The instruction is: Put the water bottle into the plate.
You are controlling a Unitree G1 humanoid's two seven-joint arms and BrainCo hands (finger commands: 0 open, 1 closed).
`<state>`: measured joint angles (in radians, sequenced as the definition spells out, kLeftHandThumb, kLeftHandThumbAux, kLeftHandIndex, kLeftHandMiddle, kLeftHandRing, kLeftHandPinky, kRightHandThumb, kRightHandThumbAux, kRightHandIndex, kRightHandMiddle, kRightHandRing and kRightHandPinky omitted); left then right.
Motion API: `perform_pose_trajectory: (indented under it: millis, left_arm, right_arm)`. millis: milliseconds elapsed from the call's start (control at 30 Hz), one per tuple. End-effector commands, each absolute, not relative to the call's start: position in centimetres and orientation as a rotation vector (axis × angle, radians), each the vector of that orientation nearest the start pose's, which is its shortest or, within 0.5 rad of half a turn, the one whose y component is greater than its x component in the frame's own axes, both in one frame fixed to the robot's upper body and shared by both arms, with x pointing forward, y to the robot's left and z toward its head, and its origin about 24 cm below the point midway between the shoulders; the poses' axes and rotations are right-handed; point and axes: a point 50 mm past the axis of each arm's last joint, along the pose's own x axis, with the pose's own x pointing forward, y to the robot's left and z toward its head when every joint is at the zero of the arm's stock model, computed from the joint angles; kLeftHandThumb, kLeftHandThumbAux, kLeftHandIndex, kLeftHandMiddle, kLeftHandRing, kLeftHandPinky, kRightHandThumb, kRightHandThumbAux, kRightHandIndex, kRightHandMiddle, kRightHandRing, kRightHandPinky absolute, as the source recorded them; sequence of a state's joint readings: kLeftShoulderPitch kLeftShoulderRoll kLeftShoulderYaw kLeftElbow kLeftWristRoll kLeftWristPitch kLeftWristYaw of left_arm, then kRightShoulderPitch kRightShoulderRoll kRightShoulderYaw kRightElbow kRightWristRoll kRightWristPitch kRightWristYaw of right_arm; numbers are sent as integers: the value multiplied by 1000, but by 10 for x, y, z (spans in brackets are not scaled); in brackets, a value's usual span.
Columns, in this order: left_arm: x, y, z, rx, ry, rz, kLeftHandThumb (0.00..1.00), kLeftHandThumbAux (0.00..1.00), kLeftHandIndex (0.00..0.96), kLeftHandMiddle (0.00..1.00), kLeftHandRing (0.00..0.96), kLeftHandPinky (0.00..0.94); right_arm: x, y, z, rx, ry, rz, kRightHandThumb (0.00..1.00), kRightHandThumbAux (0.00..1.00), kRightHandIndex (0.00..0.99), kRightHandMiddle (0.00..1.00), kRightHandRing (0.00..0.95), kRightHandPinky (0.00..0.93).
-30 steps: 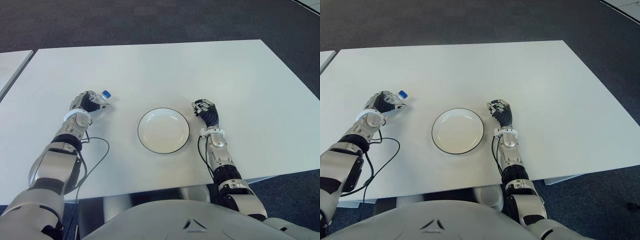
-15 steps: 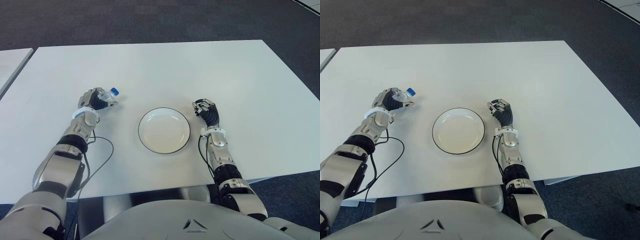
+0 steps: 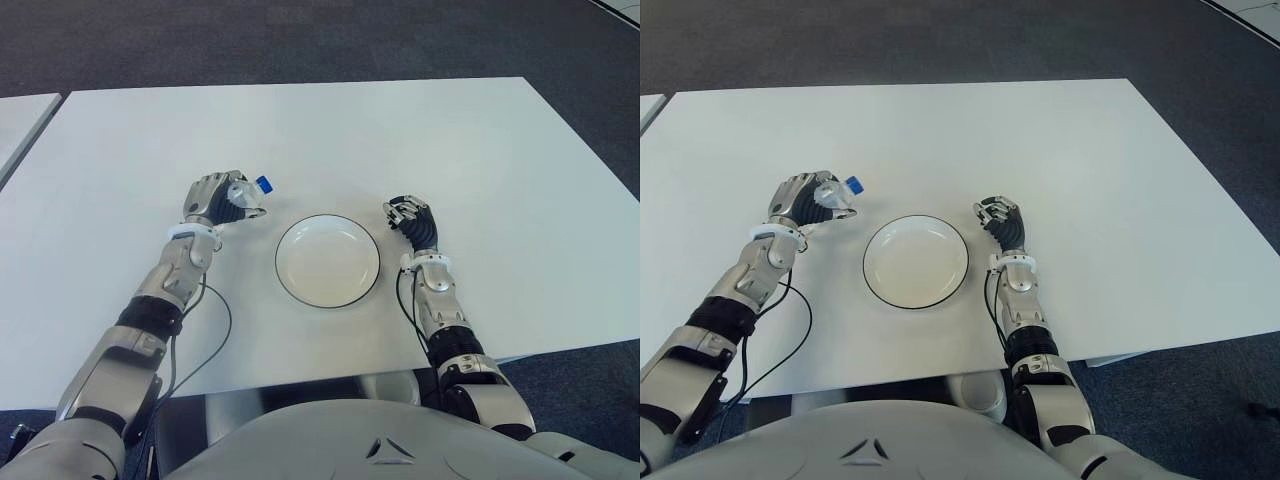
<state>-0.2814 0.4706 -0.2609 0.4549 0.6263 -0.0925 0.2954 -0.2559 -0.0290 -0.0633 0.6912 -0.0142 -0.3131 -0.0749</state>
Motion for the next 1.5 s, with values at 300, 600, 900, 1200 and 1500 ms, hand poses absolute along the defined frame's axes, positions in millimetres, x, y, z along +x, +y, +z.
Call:
perform_pose_trajectory:
  millis: [300,600,900,1200,1500]
  left_arm:
    - [278,162,83,1183,-342,-50,849,670,395,535,826,803]
    - [266,130,80,1142,-463,-149,849,670,395,540,848,836]
    - [249,107,82,1151,-574,-260,849,669,394,540,853,843]
    - [240,91,65,1180,-635,-347,850,669,396,541,857,846]
    - [233,83,51,1200,-613,-456,850,669,397,544,852,849]
  right_arm:
    - [265,-158,-48,-25,270,-64,707,729,434,646,632,621]
    - [265,-157,-47,-29,260,-53,707,729,434,651,636,628]
    - [264,-157,-47,-31,260,-42,707,729,435,655,639,626]
    - [264,-157,-48,-29,261,-36,706,730,435,659,643,626]
    - [263,-156,-48,-29,265,-39,705,730,434,662,645,629]
